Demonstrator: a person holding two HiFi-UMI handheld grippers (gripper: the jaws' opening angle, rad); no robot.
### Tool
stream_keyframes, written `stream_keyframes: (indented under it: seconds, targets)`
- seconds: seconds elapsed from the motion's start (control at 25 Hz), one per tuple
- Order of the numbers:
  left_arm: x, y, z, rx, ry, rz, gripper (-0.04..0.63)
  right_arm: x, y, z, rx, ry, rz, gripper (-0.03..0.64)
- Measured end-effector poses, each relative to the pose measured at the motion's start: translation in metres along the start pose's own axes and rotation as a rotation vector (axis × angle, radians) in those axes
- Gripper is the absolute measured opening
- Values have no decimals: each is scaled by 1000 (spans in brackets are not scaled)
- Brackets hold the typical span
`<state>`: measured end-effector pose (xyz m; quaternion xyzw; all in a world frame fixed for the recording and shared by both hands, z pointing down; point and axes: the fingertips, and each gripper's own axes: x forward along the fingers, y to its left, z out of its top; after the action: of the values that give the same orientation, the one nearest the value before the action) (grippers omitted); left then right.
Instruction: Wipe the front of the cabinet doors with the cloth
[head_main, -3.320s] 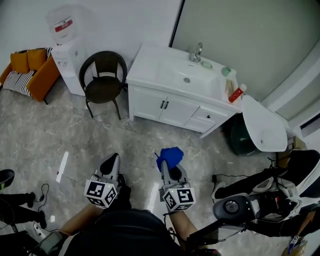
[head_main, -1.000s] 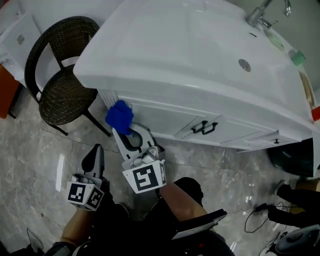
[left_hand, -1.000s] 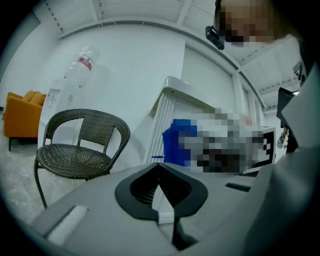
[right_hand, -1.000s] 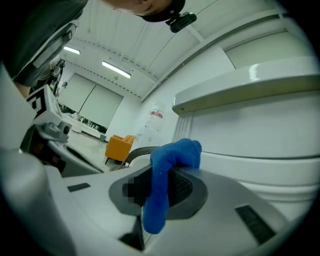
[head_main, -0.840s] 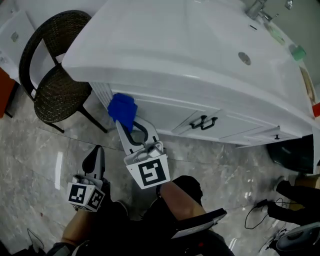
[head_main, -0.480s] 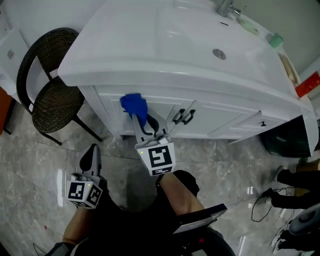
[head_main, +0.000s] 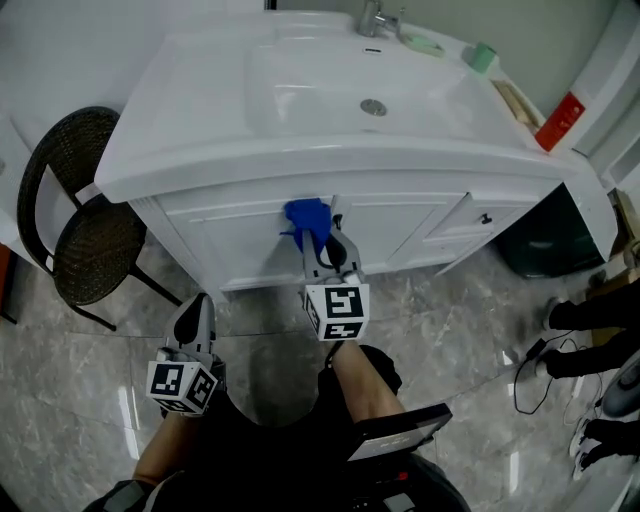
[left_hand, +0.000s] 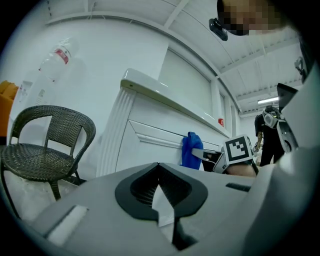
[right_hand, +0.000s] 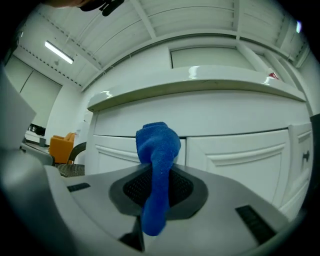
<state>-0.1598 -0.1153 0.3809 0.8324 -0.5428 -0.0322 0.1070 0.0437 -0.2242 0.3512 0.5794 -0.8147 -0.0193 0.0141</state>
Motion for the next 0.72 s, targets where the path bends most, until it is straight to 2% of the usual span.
stream_keyframes:
  seconds: [0.2, 0.32, 0.4, 0.48, 0.72]
  targets:
    - [5, -4, -8, -33, -1, -20, 3, -19, -30, 0, 24, 13, -113, 49]
    - [1, -3, -15, -41, 5, -14, 3, -24, -21, 6, 17, -19, -122, 49]
    - [-6, 3, -19, -45, 7, 6, 3, -21, 8, 13, 13, -71, -48, 49]
    - [-15, 12, -20, -42, 6, 36, 3, -14, 49, 16, 2, -109, 63, 49]
    - [-53, 51, -17, -13, -1, 160, 3, 15, 179, -2, -10, -95, 366, 49]
